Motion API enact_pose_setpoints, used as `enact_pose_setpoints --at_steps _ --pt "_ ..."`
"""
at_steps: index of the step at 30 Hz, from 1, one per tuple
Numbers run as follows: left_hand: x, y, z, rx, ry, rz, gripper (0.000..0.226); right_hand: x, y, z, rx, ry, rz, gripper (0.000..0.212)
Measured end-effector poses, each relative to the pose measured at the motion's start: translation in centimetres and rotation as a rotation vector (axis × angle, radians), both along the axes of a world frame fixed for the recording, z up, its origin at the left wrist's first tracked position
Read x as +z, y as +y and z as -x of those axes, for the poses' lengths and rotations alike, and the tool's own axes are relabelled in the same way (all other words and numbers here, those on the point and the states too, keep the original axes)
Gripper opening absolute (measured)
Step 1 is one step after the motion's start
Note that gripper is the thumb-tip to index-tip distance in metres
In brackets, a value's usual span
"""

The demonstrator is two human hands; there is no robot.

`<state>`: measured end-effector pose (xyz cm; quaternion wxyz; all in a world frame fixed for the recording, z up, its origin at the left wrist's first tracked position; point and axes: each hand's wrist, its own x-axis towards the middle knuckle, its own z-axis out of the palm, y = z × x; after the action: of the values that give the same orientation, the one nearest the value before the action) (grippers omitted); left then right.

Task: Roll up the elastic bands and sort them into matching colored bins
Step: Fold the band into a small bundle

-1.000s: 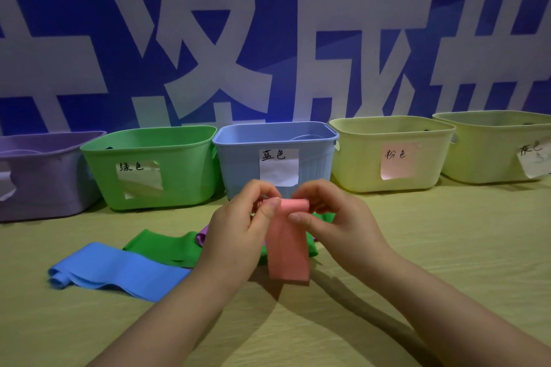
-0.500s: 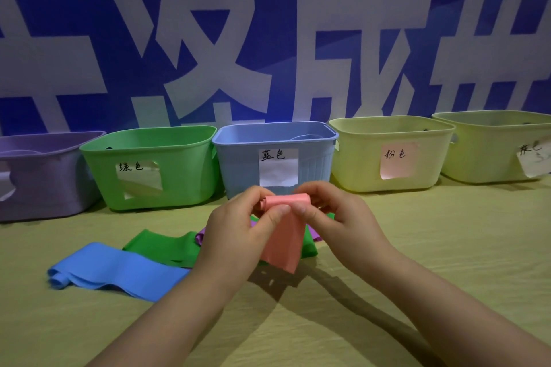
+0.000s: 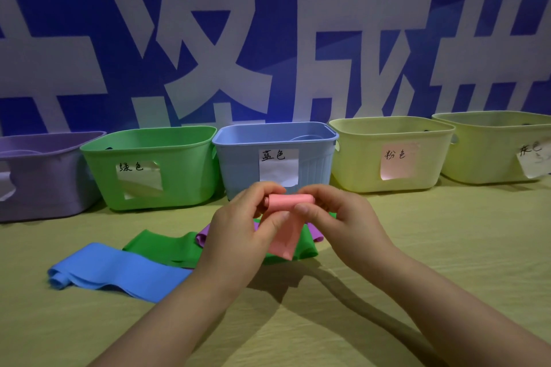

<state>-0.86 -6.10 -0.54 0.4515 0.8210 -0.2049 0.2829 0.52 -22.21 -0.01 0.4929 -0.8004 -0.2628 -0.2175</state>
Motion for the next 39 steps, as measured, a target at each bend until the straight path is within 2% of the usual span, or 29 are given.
enact_pose_setpoints --at_steps 5,6,9,11,15,19,24,27,28,30,32,39 --pt "-0.02 0.03 -0.18 0.017 -0.022 -0.005 0.010 0.16 0.07 0.20 0.030 0.063 0.008 0.007" --pt "-0.05 0.03 -0.24 0.015 -0.013 0.005 0.014 0.20 0.09 0.24 0.028 0.052 -0.001 0.010" --pt "-0.19 0.16 -0.51 0.023 -0.001 0.059 0.038 0.21 0.15 0.36 0.035 -0.008 -0.005 0.036" --pt "-0.18 0.30 -0.65 0.021 0.018 0.092 0.046 0.14 0.24 0.33 0.024 -0.064 0.022 0.043" --pt "0.00 0.15 -0.49 -0.009 0.078 0.091 0.037 -0.17 0.06 -0.03 -0.011 -0.071 0.017 0.034" --pt "-0.16 0.14 -0.53 -0.037 0.079 0.131 0.031 -0.28 0.07 -0.21 -0.025 -0.083 0.056 0.008" --pt "-0.17 0.24 -0.46 -0.019 -0.003 0.058 0.022 -0.25 0.12 -0.05 0.013 -0.008 0.035 0.020" --pt "-0.13 0.16 -0.35 0.005 -0.006 0.063 0.014 -0.25 0.21 -0.10 0.046 0.011 0.008 0.010" --pt "-0.03 0.12 -0.27 0.011 -0.001 0.069 0.018 -0.19 0.23 -0.08 0.063 0.027 -0.017 0.008" --pt "0.09 0.20 -0.19 0.015 0.009 0.070 0.029 -0.16 0.21 0.05 0.075 0.029 -0.030 0.026" --pt "0.08 0.29 -0.23 0.020 0.010 0.042 0.040 -0.17 0.19 0.08 0.059 -0.015 0.010 0.030" --pt "0.10 0.25 -0.26 0.032 0.054 0.054 0.065 -0.35 0.12 -0.09 0.010 -0.028 0.078 0.004"
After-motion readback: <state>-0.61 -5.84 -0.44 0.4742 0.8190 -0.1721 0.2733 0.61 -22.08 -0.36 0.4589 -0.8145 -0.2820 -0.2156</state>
